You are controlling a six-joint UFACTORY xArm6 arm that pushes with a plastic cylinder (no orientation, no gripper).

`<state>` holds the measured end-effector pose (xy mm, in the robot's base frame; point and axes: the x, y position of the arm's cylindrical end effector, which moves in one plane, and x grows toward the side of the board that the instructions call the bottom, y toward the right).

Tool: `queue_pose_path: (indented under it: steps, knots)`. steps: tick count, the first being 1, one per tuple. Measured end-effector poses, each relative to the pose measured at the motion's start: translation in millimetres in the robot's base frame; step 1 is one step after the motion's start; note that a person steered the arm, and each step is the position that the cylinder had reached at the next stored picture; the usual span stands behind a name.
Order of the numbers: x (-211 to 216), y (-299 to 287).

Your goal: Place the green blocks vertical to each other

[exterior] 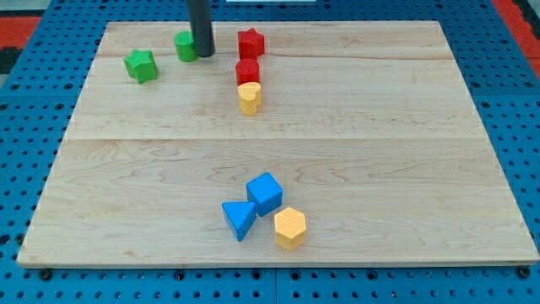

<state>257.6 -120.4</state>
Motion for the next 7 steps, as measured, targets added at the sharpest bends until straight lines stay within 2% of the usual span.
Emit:
queue_pose_path:
  steps: [1, 2, 3, 4, 5, 6, 7]
  knots:
    - [-19, -64]
    - [-22, -65]
    - [-11, -33]
    - [21, -24]
    - [24, -32]
    - [24, -81]
    - [24, -89]
